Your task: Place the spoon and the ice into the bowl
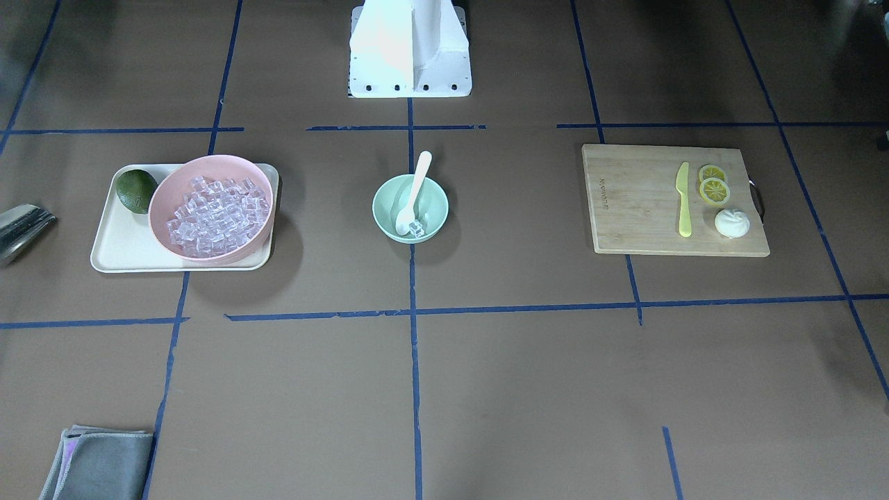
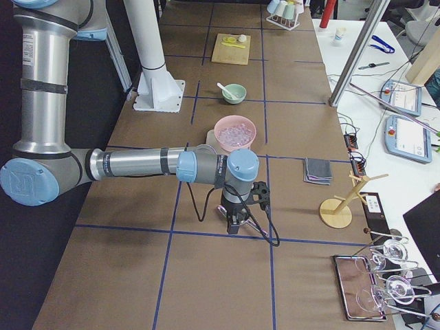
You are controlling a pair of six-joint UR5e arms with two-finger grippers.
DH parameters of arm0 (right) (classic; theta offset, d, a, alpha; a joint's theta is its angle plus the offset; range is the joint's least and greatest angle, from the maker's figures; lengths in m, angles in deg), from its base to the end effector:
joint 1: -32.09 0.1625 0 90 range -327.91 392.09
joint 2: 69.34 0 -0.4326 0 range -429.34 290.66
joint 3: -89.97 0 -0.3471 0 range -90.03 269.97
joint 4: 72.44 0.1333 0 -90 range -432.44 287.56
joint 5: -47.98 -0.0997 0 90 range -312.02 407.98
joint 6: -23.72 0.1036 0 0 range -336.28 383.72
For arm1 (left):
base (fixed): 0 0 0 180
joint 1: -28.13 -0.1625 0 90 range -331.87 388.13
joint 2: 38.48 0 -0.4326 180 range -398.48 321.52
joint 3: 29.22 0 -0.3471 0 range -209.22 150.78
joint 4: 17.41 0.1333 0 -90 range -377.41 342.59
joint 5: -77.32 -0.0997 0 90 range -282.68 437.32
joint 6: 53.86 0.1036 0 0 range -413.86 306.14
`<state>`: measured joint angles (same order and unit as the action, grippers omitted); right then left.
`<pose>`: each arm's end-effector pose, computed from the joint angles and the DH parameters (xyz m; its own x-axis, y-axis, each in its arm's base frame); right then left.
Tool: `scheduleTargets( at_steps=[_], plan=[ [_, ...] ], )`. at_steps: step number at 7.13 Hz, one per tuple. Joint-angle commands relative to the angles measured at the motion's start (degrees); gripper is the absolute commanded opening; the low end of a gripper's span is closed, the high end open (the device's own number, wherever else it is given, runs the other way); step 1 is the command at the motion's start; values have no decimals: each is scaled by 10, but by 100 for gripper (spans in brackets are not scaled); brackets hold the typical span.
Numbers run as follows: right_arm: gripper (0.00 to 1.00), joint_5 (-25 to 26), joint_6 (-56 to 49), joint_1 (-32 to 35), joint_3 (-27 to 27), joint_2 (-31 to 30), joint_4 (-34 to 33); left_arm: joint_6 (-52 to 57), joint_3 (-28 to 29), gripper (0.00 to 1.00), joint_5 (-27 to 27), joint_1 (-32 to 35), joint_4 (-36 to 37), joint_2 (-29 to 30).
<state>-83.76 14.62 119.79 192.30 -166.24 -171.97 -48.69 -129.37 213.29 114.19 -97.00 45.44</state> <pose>0.0487 -0.3898 0.6434 0.7317 -0.1402 0.6670 0.1577 0.9869 0.0344 -0.0318 -0.3947 0.6506 0.6899 0.0580 -0.7216 -0.1310 0.9903 -0.0456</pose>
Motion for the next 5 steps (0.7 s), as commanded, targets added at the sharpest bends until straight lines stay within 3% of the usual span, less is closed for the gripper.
scheduleTargets(
  at_steps=[1, 5],
  plan=[
    [100, 1, 1, -1, -8, 0, 0, -2, -6, 100, 1, 1, -7, -6],
    [100, -26, 2, -3, -3, -6, 0, -4, -16, 100, 4, 1, -7, -13]
  ],
)
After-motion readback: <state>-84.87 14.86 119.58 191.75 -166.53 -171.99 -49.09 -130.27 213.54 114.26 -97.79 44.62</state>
